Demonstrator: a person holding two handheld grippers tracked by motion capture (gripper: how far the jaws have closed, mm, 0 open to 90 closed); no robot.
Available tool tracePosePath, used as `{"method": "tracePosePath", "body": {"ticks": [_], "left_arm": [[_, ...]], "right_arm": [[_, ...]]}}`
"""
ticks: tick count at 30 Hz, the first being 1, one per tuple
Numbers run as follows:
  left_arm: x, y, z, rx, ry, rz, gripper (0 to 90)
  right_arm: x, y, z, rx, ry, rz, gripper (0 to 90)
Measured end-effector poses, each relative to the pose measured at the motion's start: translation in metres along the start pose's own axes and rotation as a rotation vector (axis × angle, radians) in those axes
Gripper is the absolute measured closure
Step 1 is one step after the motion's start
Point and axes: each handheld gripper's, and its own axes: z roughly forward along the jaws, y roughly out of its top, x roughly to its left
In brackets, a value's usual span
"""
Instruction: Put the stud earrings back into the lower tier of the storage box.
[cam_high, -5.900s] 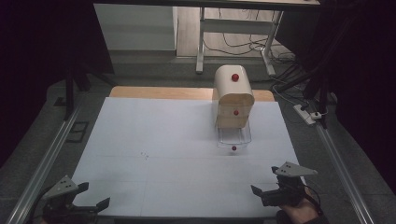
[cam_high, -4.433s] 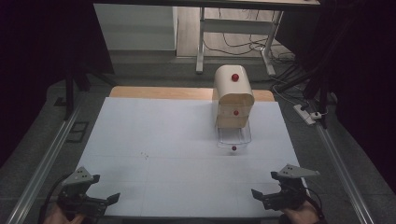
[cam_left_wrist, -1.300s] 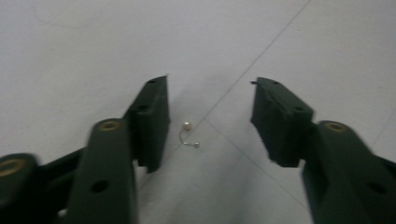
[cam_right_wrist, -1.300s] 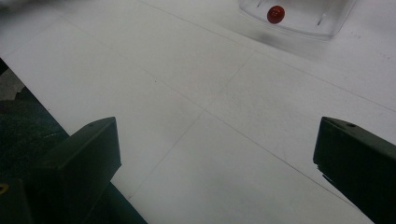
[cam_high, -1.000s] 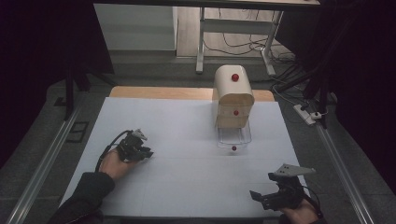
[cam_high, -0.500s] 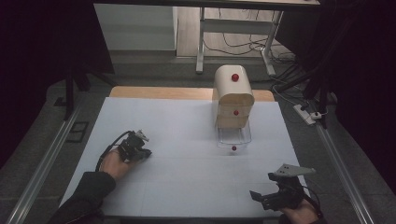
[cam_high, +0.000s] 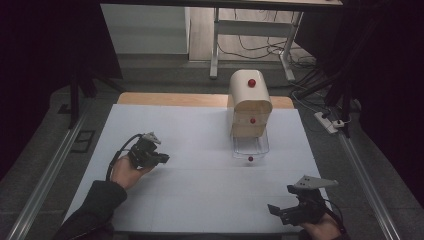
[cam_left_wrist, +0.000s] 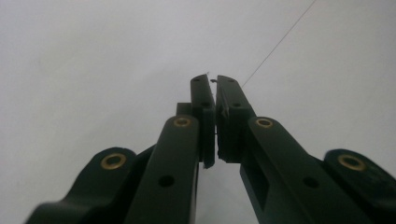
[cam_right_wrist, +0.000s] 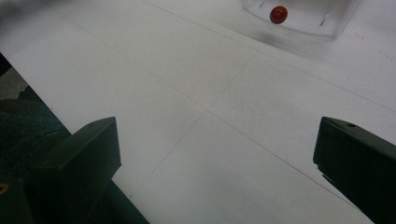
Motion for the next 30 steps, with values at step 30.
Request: {"method": "tracePosePath", "body": {"ticks": [30], "left_arm": [[-0.057, 0.097, 0.025, -0.103, -0.146, 0.122, 86.3]], "right_arm": [[0.000, 0.000, -0.001, -0.003, 0.003, 0.000, 0.3]]}}
